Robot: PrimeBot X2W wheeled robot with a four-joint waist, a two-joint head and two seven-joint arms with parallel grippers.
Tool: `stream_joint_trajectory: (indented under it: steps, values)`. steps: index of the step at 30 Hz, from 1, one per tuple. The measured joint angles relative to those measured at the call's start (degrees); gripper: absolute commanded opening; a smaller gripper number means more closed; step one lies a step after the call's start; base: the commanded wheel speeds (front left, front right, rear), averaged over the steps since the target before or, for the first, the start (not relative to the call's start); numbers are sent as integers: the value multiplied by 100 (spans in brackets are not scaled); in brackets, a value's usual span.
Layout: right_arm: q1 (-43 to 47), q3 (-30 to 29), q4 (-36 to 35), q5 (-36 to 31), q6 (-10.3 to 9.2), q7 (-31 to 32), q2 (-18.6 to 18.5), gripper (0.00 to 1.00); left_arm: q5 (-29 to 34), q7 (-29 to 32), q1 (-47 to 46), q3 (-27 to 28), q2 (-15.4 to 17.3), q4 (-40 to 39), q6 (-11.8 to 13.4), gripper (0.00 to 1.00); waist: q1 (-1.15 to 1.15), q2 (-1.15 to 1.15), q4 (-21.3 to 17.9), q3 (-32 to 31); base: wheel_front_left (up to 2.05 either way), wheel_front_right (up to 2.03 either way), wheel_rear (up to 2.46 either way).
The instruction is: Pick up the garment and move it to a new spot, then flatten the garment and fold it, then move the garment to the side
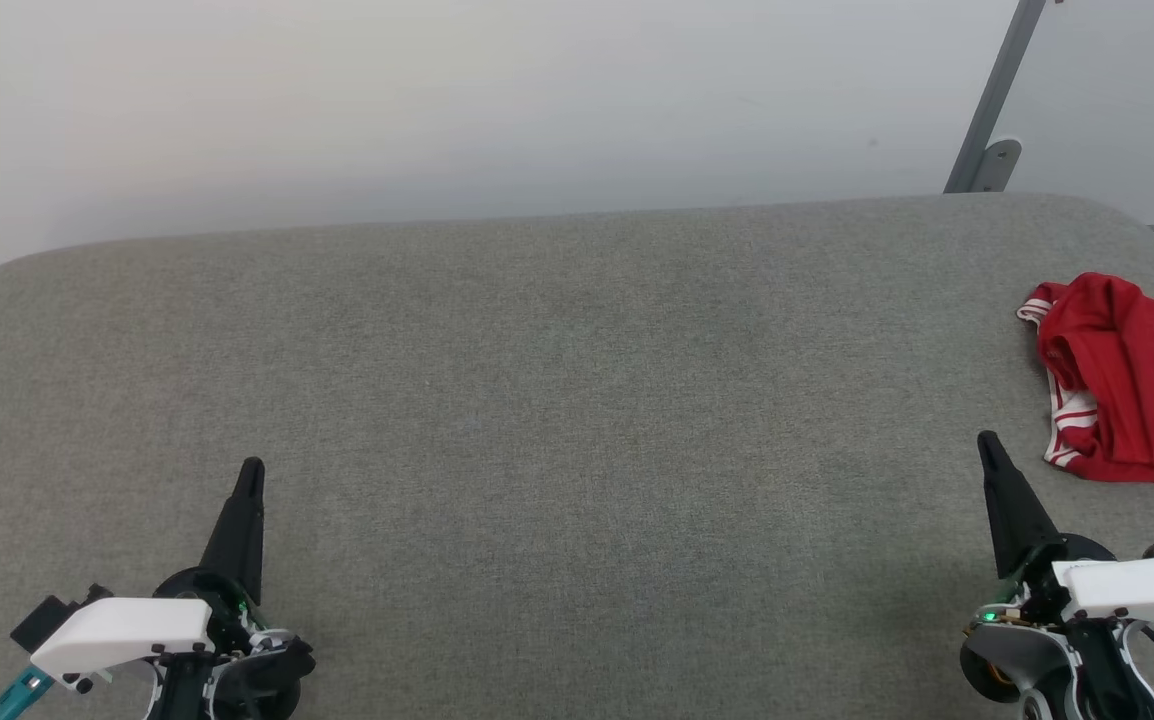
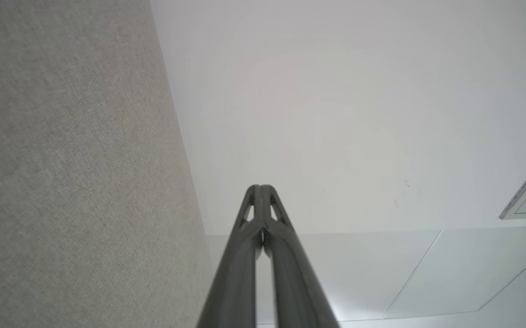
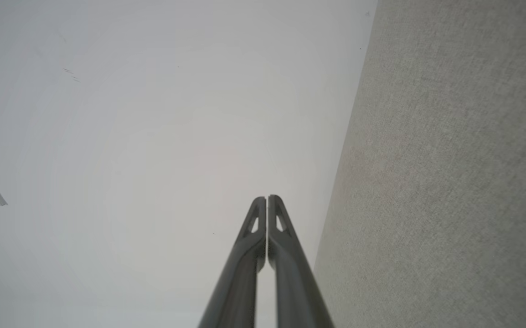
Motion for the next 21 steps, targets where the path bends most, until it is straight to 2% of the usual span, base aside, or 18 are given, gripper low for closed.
stream_joint_trajectory:
  steps: [21]
  values:
    - [-1, 0, 1, 0, 0, 0, 1, 0, 1, 0, 0, 2, -3, 0, 0, 0, 0, 0, 0, 0, 0, 0, 0]
